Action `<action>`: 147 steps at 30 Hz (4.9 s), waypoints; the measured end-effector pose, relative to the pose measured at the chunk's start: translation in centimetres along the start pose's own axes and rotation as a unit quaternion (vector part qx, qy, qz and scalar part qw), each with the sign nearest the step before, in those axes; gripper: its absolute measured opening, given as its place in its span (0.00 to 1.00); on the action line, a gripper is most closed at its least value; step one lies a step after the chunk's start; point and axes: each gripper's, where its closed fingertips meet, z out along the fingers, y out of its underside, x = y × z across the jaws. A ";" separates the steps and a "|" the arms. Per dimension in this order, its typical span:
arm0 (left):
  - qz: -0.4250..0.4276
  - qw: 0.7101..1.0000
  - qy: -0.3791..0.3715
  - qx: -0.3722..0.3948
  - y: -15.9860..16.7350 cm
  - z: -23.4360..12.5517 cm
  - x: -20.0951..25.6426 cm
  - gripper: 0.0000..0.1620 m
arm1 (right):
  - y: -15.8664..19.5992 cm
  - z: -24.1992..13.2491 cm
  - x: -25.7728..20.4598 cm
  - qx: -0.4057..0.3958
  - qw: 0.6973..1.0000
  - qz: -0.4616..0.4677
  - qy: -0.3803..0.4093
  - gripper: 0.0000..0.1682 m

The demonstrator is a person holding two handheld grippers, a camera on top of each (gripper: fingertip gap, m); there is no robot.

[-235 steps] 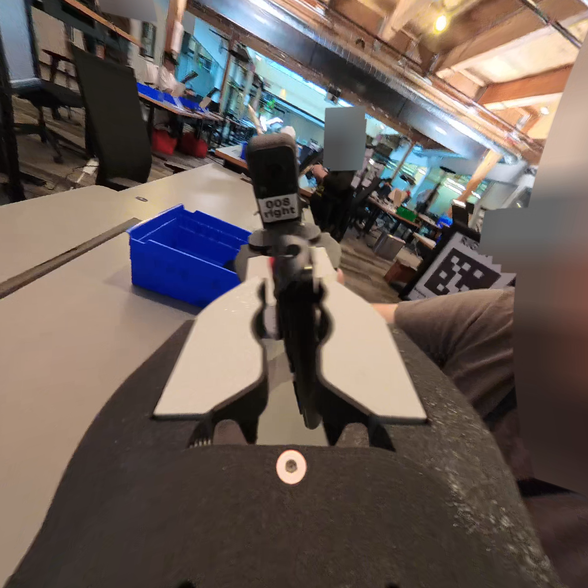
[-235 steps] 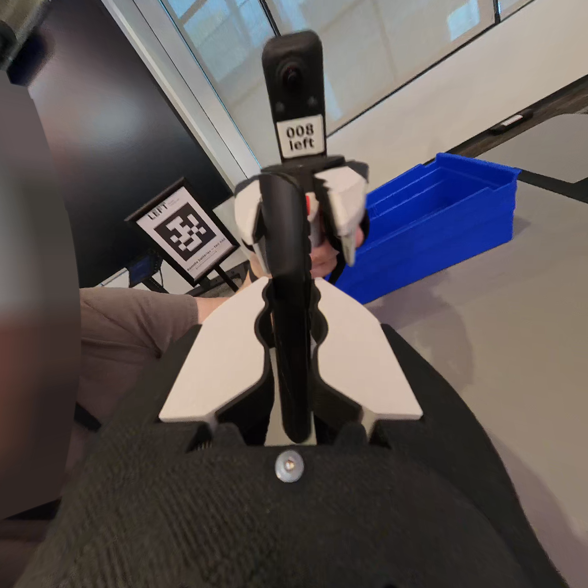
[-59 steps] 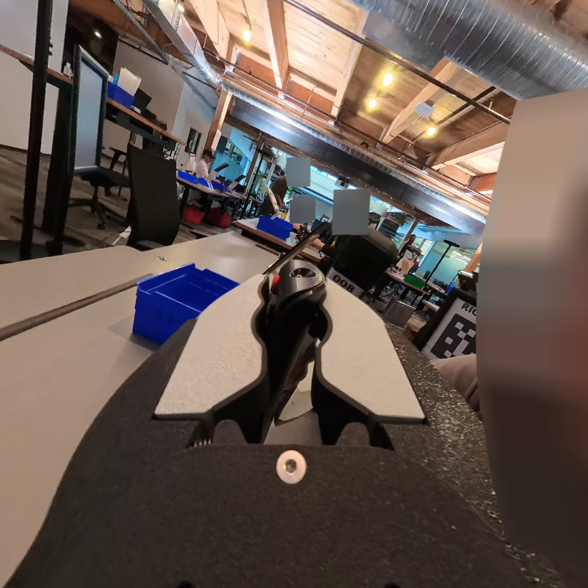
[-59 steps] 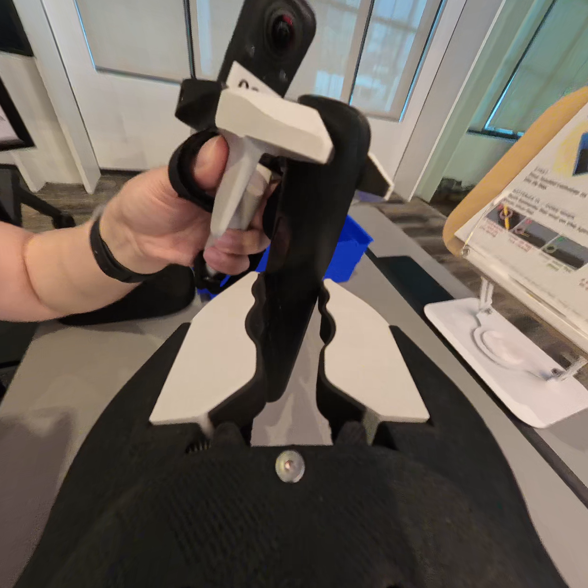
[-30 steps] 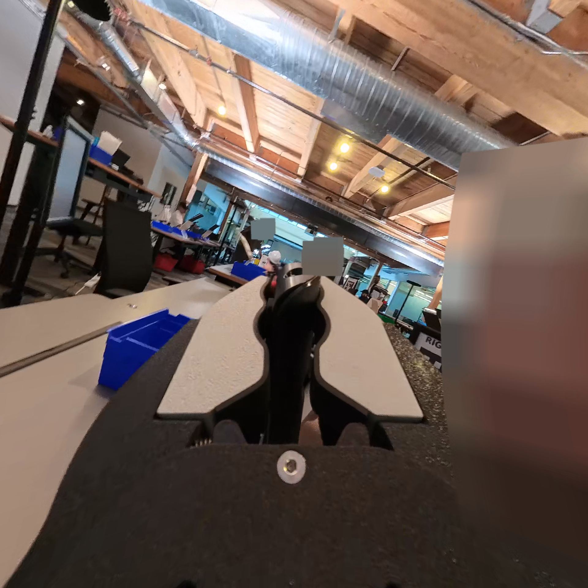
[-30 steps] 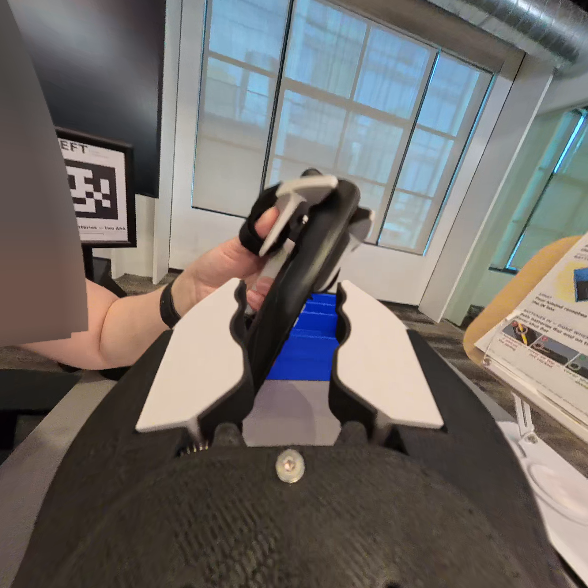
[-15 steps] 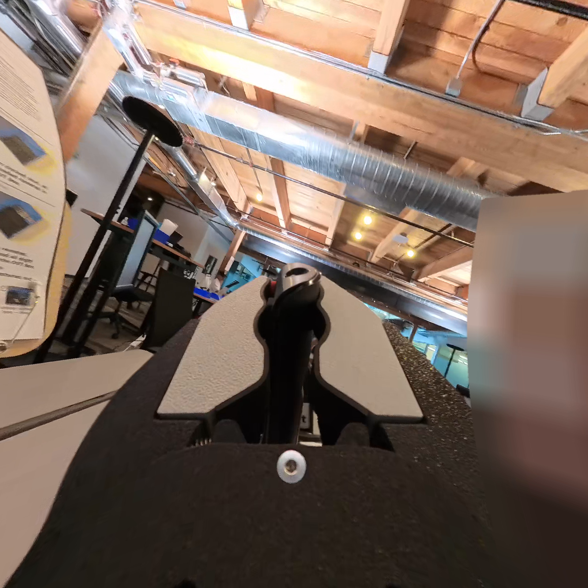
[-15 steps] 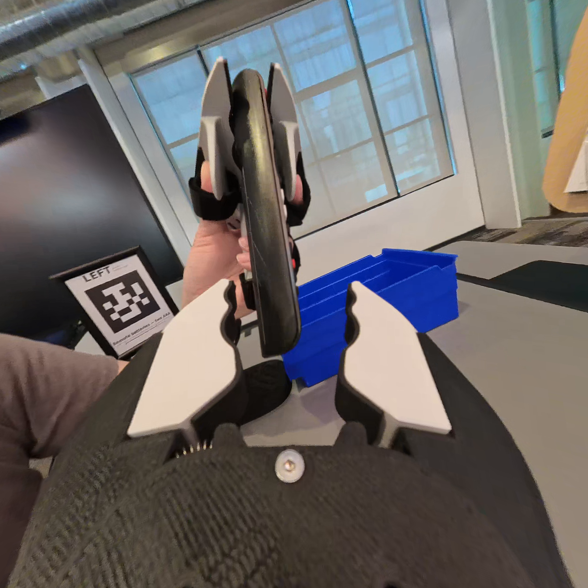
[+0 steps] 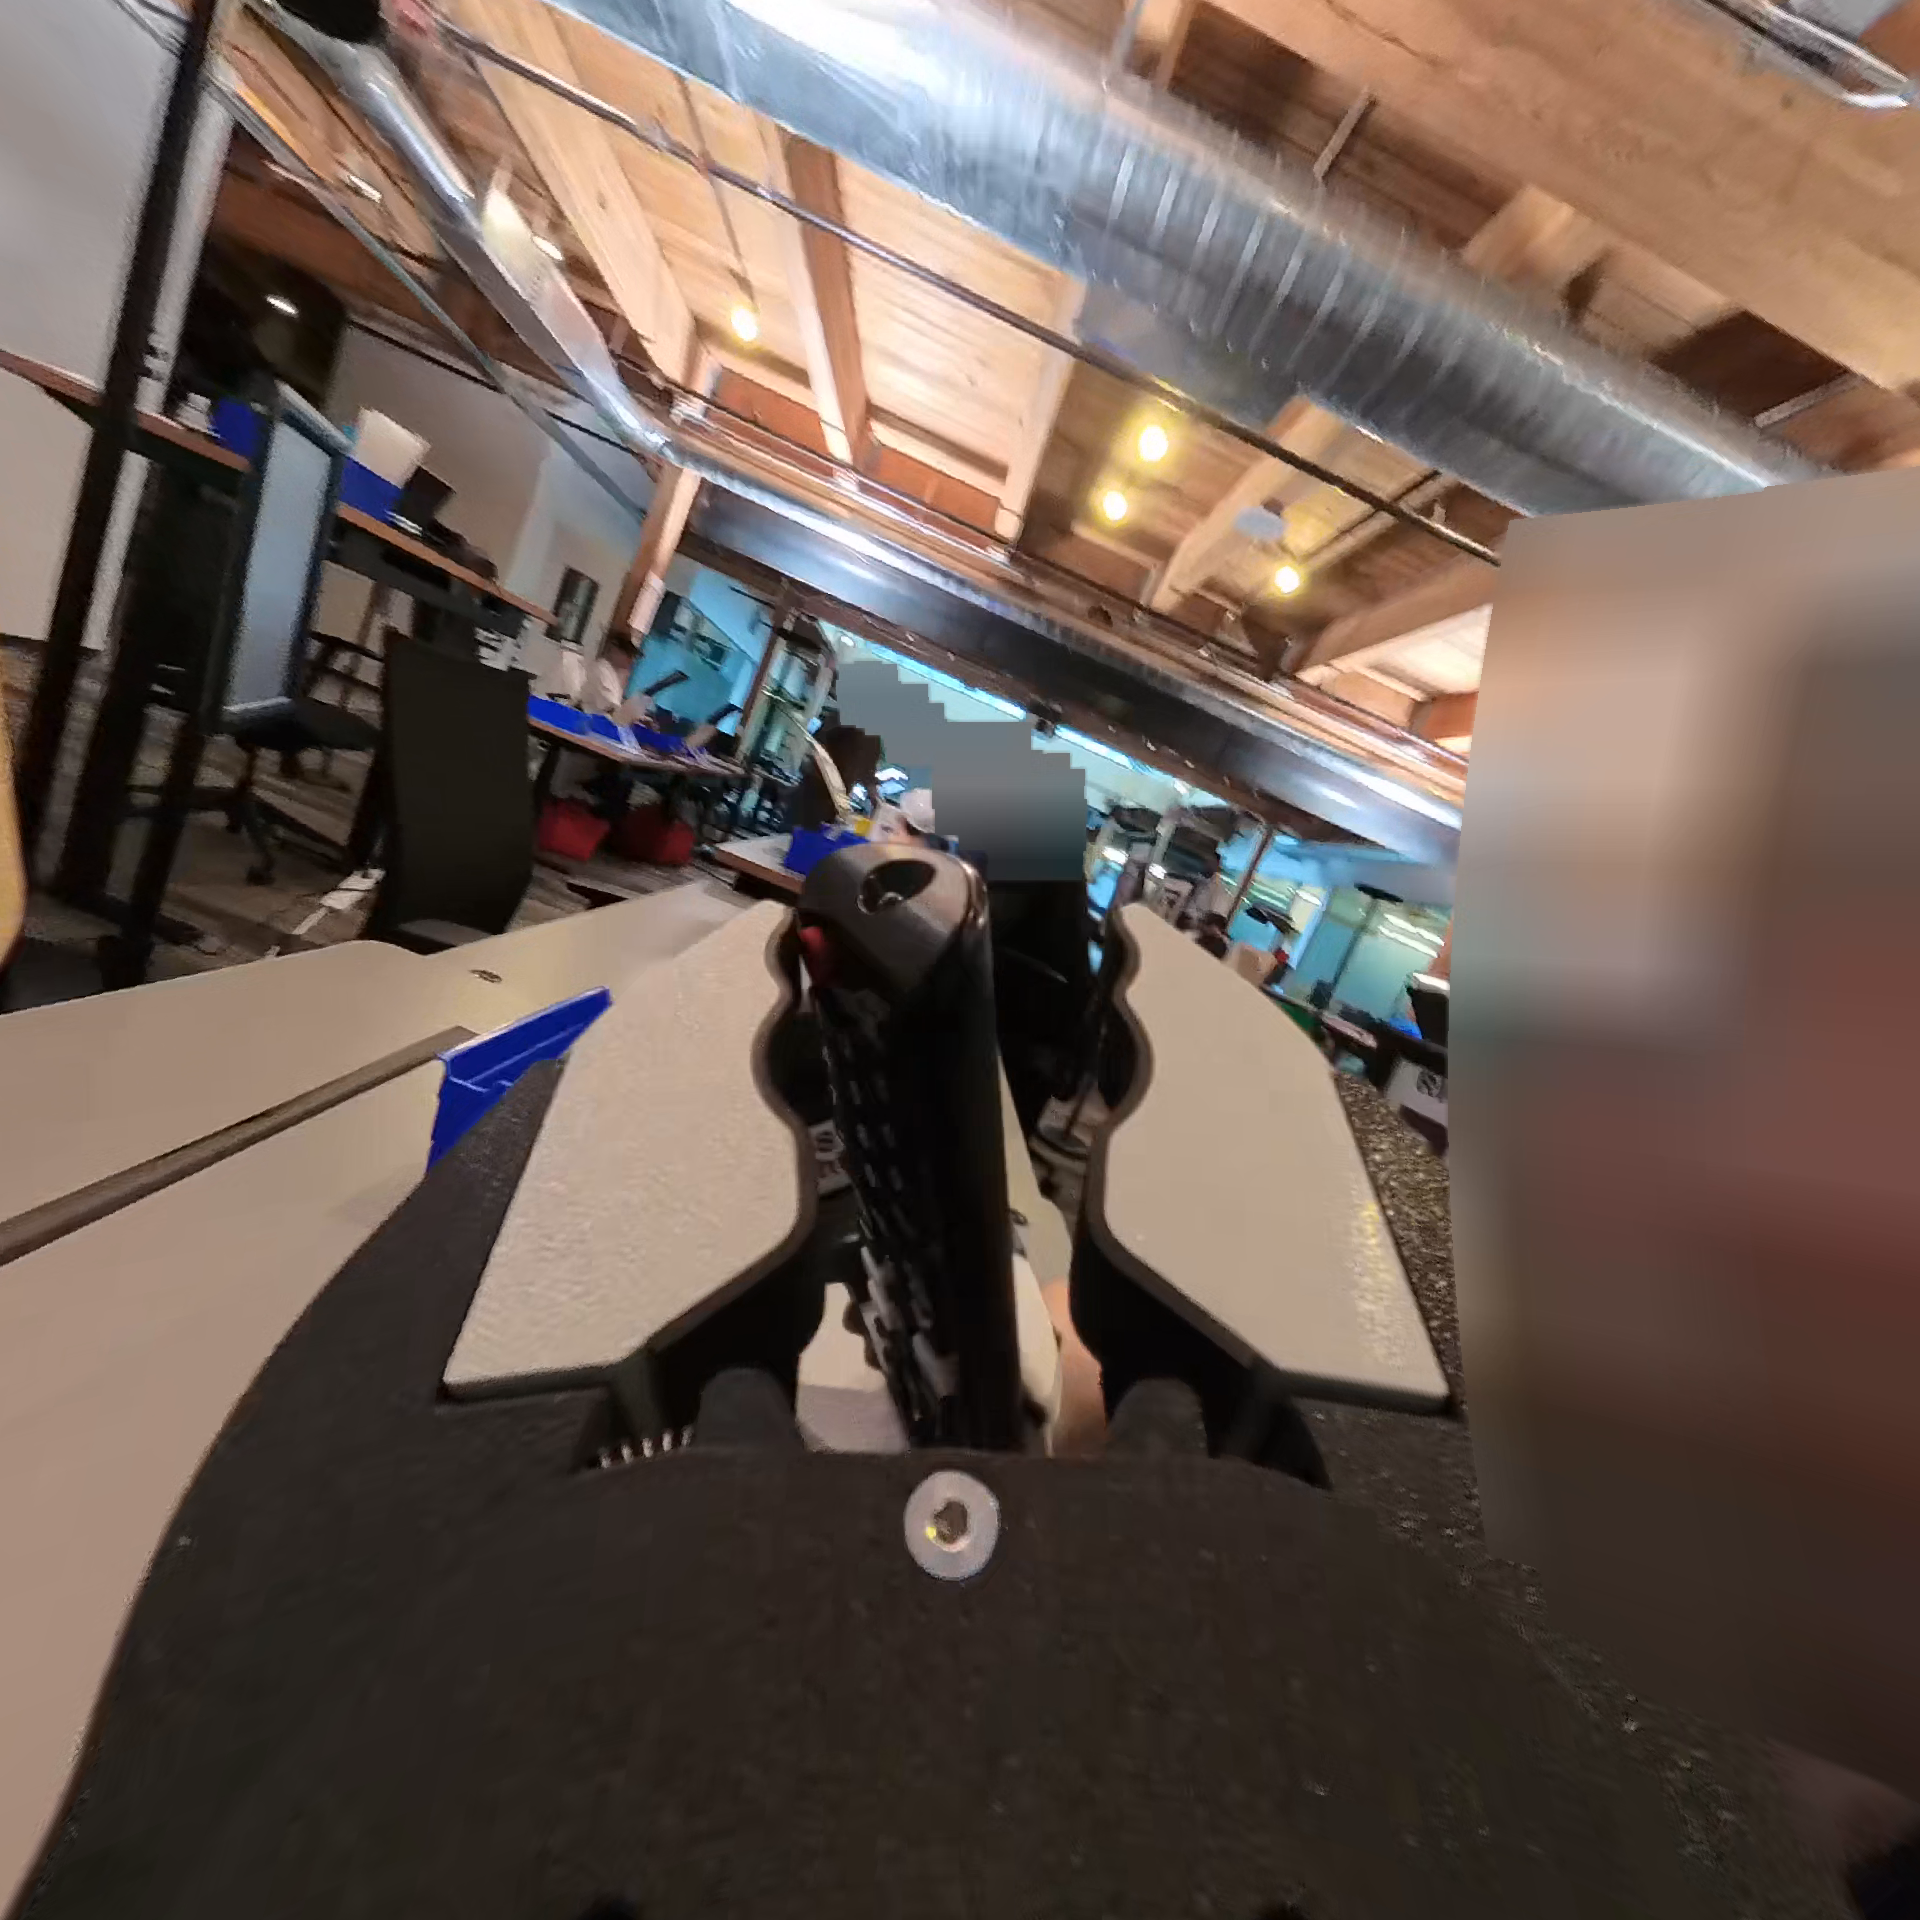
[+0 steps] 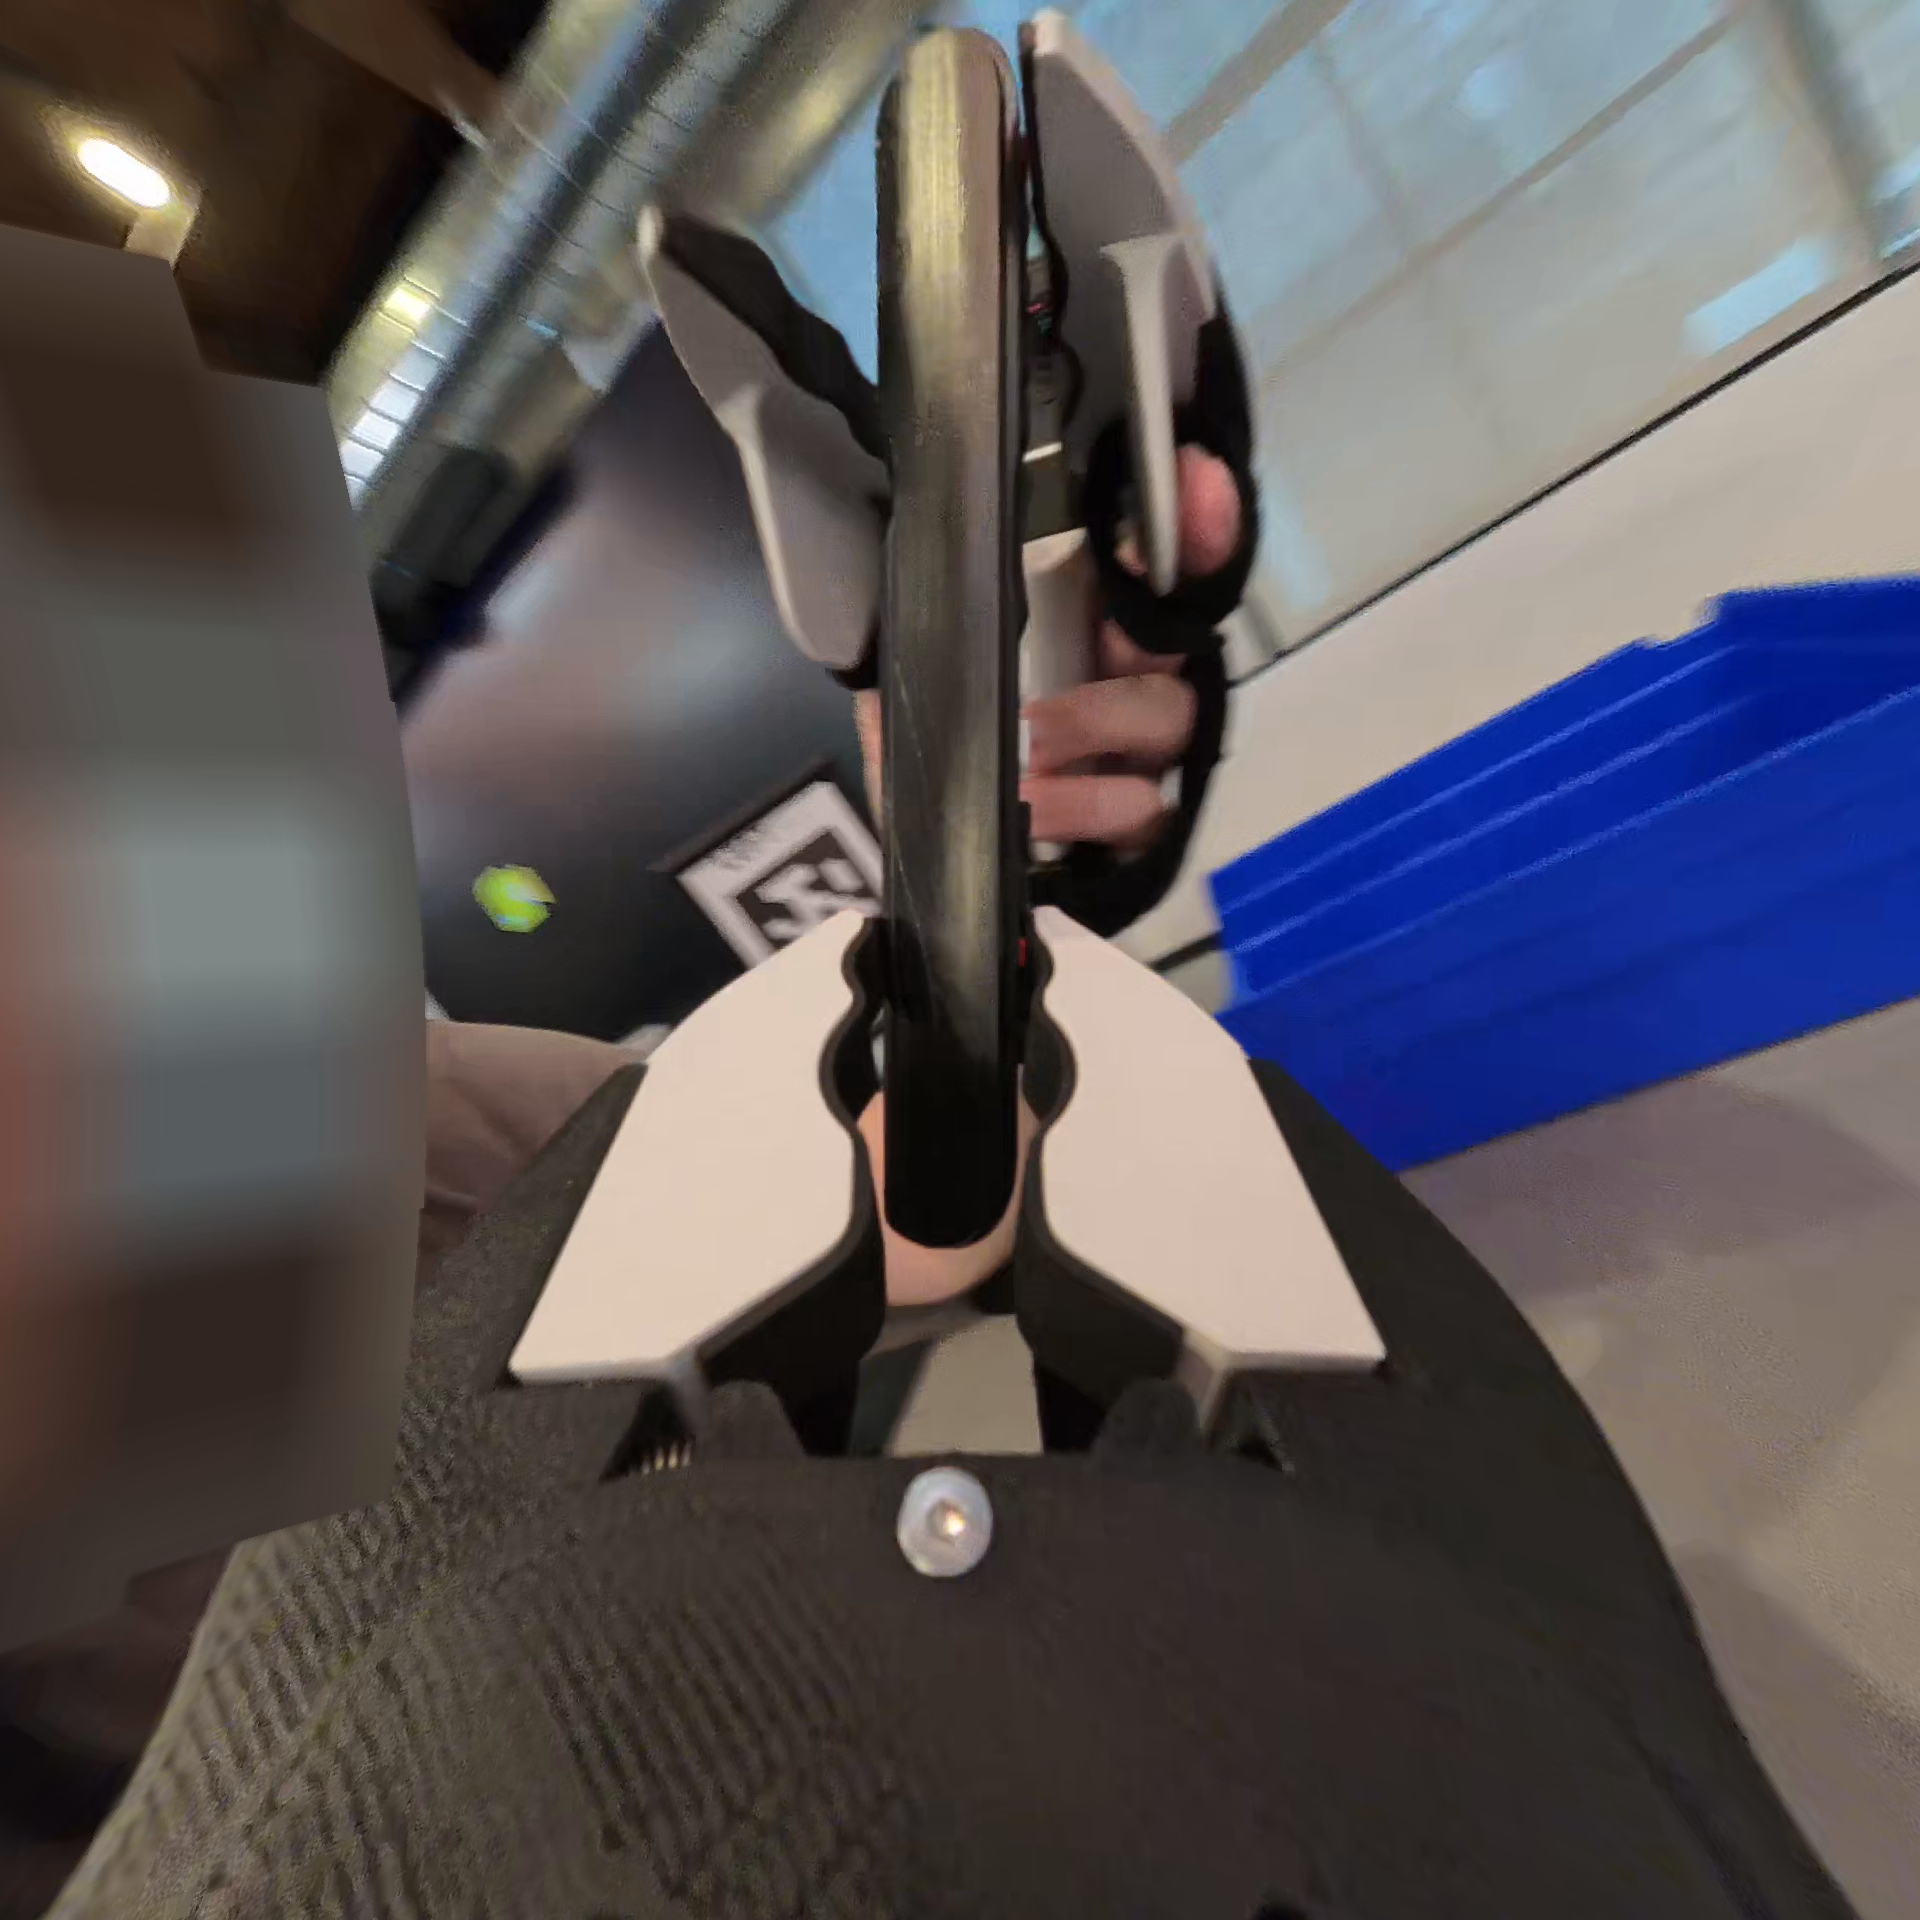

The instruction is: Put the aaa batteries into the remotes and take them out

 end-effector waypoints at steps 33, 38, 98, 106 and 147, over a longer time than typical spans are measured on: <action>0.111 0.967 0.190 -0.129 3.6 -0.9 5.4 0.37 | 0.3 -0.2 -4.6 -0.058 0.933 0.269 -0.230 0.15; 0.309 0.918 0.107 -0.224 5.2 -2.7 4.7 0.38 | 0.8 -1.0 -4.7 -0.105 0.922 0.303 -0.217 0.15; 0.123 0.986 0.046 -0.105 2.2 -2.4 -0.1 0.14 | -2.0 -3.4 2.6 0.015 0.955 -0.272 0.118 0.38; 0.181 0.970 0.028 -0.157 3.5 -3.0 -0.9 0.15 | -2.9 -4.1 1.1 -0.041 0.920 -0.361 0.148 0.14; 0.363 0.872 0.085 -0.318 9.2 -2.7 4.1 0.22 | -1.8 -3.9 -5.7 -0.180 0.649 -0.726 0.137 0.13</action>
